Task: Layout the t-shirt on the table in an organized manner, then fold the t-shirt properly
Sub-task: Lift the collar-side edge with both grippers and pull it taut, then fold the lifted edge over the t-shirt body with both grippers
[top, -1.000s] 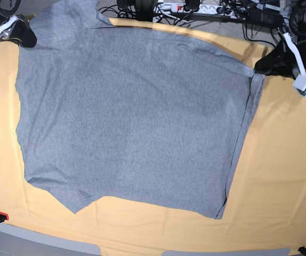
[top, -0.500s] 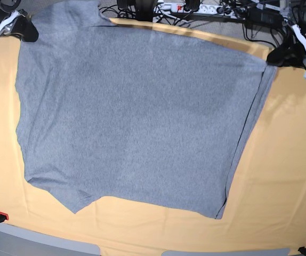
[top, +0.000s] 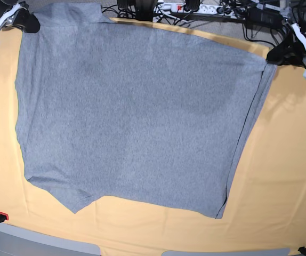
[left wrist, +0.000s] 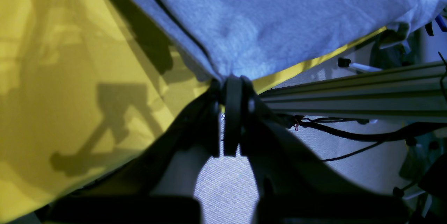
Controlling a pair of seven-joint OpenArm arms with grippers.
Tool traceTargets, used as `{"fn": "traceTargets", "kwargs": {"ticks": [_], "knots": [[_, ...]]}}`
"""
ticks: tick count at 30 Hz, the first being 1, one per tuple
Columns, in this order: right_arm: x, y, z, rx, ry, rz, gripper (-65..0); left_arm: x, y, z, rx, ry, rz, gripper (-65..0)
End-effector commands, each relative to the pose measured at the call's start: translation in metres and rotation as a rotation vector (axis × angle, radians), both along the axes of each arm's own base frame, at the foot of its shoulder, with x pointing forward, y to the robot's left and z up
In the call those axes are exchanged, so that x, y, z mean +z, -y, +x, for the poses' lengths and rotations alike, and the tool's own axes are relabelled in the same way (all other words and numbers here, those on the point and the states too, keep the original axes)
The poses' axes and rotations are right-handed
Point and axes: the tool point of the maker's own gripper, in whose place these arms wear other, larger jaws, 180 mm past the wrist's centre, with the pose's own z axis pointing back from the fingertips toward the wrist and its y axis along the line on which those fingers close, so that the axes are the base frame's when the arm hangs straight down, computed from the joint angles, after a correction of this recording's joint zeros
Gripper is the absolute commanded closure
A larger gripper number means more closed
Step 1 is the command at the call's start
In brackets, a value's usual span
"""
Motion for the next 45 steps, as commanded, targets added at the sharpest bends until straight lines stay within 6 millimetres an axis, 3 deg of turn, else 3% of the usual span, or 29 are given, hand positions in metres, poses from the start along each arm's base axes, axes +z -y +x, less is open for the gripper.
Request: {"fn": "traceTargets", "kwargs": {"ticks": [1,30,35,45], "knots": [[0.008,0.001,0.004,0.010,0.029,-0.004,0.0,0.007,0.000,0.004,-0.015,0.026,0.009,0.0],[0.007,0.001,0.001,0.010,0.020,-0.005,0.0,0.009,0.002,0.003,-0.018,0.028,-0.011,0.0],[0.005,0.001,-0.008,0.010,-0.008,-0.004,0.0,-0.001,0.002,-0.015,-0.017,-0.044,-0.011,0.0],[0.003,0.001,-0.030,0.015,-0.073,-0.007,0.0,0.009,-0.024,-0.021,0.054,-0.032,0.055,0.0]]}}
